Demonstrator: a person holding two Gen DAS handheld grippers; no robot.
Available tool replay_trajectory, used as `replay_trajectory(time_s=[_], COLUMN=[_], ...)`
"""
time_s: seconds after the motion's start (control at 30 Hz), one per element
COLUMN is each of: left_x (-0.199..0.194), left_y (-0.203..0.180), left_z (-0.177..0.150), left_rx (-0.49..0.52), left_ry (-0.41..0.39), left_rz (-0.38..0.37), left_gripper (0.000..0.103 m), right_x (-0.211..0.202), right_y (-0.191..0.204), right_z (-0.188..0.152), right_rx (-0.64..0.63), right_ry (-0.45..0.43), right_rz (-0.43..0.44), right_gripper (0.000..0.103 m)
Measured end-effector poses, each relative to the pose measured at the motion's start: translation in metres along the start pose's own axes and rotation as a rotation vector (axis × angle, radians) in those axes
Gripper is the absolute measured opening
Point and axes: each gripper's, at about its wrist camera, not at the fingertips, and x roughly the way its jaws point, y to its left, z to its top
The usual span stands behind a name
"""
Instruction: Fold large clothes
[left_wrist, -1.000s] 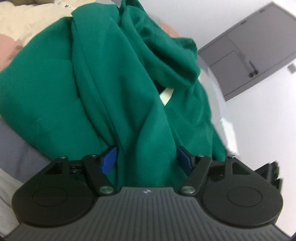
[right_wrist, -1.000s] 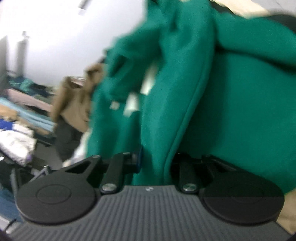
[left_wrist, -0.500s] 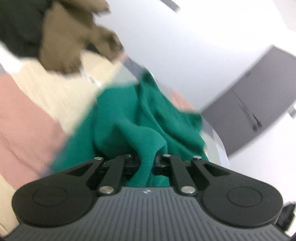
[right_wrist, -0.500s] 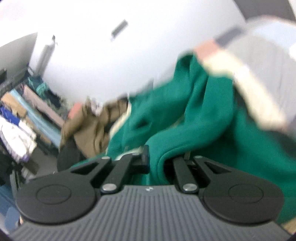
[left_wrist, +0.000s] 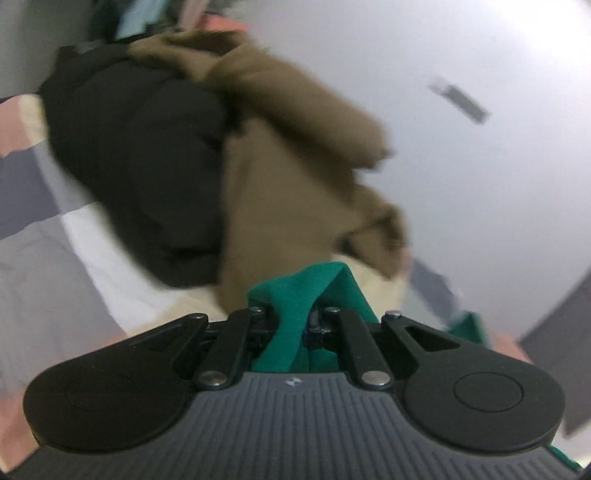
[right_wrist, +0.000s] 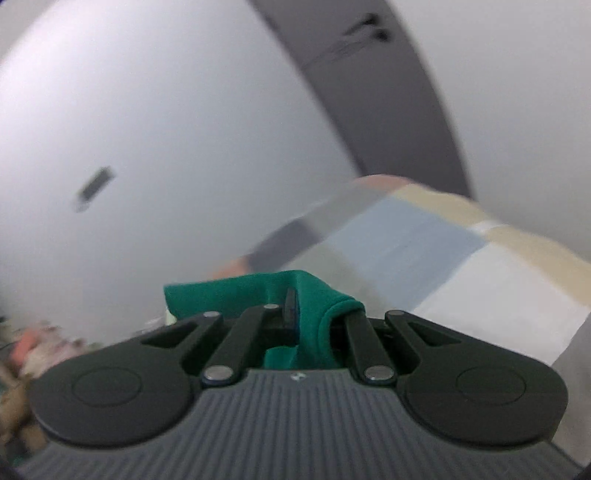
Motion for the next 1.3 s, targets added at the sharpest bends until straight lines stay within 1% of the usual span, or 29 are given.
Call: replay_trajectory(time_s=[0.13, 0.2, 0.3, 0.33, 0.43, 0.47, 0.53, 0.57, 0.6, 0.63, 0.67, 0.73, 0.77, 0.8, 0.83, 0.87, 1.0, 1.1, 1.2, 1.3], left_x=[0.048, 0.061, 0.068, 0.067, 0.057, 0.056, 0.056, 0.052, 0.048, 0.041, 0.034, 0.018, 0.009, 0.001, -0.006, -0.017, -0.054, -0.080, -0.106, -0.129], left_y=[0.027, 0.032, 0.028, 0.027, 0.019, 0.016, 0.010, 0.006, 0.001, -0.003, -0.008, -0.016, -0.019, -0.023, -0.027, -0.030, -0.046, -0.056, -0.062, -0.064], left_z=[-0.008, -0.013, -0.014, -0.013, -0.018, -0.019, -0.019, -0.019, -0.020, -0.021, -0.023, -0.027, -0.031, -0.034, -0.036, -0.040, -0.052, -0.060, -0.073, -0.089], left_rx=[-0.002, 0.031, 0.065, 0.067, 0.092, 0.109, 0.135, 0.139, 0.143, 0.155, 0.168, 0.202, 0.221, 0.242, 0.260, 0.278, 0.342, 0.352, 0.365, 0.337], left_ry=[0.074, 0.094, 0.102, 0.102, 0.103, 0.102, 0.114, 0.122, 0.127, 0.127, 0.125, 0.124, 0.126, 0.130, 0.132, 0.136, 0.149, 0.149, 0.149, 0.160], left_rz=[0.093, 0.120, 0.141, 0.146, 0.154, 0.158, 0.178, 0.203, 0.220, 0.230, 0.234, 0.220, 0.212, 0.204, 0.195, 0.179, 0.101, 0.038, -0.010, -0.061], left_gripper=[0.009, 0.009, 0.009, 0.009, 0.010, 0.014, 0.026, 0.034, 0.046, 0.053, 0.058, 0.059, 0.060, 0.060, 0.061, 0.061, 0.061, 0.064, 0.070, 0.074], right_x=[0.053, 0.072, 0.095, 0.100, 0.101, 0.099, 0.097, 0.086, 0.083, 0.078, 0.074, 0.061, 0.055, 0.047, 0.040, 0.031, 0.004, -0.010, -0.029, -0.044], right_y=[-0.043, -0.063, -0.089, -0.097, -0.107, -0.106, -0.102, -0.101, -0.099, -0.095, -0.090, -0.079, -0.073, -0.067, -0.060, -0.053, -0.018, 0.013, 0.050, 0.093], right_z=[-0.010, -0.023, -0.044, -0.049, -0.055, -0.055, -0.055, -0.058, -0.058, -0.057, -0.057, -0.056, -0.056, -0.056, -0.055, -0.056, -0.054, -0.058, -0.069, -0.089], right_rx=[0.017, 0.048, 0.079, 0.082, 0.087, 0.082, 0.063, 0.057, 0.046, 0.026, 0.010, -0.025, -0.035, -0.044, -0.048, -0.053, -0.107, -0.162, -0.236, -0.325], right_ry=[0.020, 0.043, 0.078, 0.081, 0.063, 0.063, 0.067, 0.064, 0.063, 0.065, 0.068, 0.075, 0.078, 0.082, 0.082, 0.074, 0.054, 0.056, 0.063, 0.081], right_rz=[-0.144, -0.200, -0.272, -0.282, -0.267, -0.265, -0.262, -0.259, -0.256, -0.260, -0.265, -0.270, -0.265, -0.253, -0.240, -0.221, -0.175, -0.137, -0.068, 0.029], right_gripper=[0.007, 0.007, 0.007, 0.007, 0.008, 0.008, 0.008, 0.009, 0.010, 0.012, 0.016, 0.026, 0.040, 0.058, 0.068, 0.080, 0.081, 0.081, 0.080, 0.079])
